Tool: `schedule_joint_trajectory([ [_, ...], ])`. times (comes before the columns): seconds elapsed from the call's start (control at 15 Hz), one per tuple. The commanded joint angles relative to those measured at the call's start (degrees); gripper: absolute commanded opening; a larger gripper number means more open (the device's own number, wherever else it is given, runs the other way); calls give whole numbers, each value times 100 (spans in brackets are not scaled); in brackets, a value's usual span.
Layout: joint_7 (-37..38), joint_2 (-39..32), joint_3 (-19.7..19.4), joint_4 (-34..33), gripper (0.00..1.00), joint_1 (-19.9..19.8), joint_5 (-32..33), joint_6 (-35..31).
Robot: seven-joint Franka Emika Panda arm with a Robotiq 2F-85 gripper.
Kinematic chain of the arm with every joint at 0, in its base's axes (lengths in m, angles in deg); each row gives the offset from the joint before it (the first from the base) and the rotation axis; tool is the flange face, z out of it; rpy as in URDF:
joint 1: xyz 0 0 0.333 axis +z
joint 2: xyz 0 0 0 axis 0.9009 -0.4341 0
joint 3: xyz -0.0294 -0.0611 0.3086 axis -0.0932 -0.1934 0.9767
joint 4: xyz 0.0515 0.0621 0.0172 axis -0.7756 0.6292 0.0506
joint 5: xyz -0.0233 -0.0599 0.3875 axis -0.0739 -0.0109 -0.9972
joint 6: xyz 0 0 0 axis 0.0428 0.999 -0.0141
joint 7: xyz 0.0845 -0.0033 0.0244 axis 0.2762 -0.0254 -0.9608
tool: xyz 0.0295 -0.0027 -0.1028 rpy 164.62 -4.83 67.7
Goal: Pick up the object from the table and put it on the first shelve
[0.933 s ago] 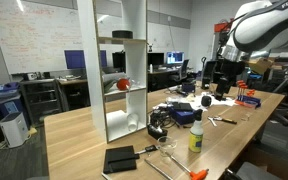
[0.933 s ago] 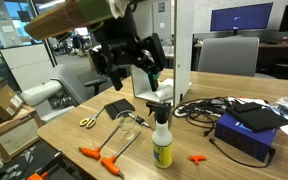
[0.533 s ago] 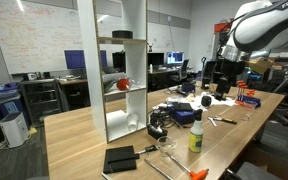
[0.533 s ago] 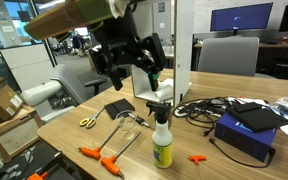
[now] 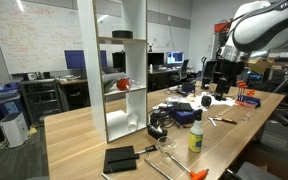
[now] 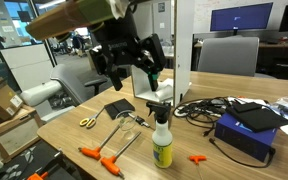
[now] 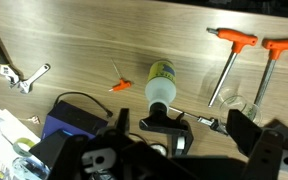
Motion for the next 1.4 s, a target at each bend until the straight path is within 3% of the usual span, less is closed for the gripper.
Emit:
schedule_joint_trajectory([
  [0.0, -13, -246, 134, -342, 100, 150, -94, 115],
  [0.73, -118, -2175, 354, -2049, 100, 777, -581, 27],
  [1.33, 46, -4150, 530, -3323, 100, 725, -1277, -39],
])
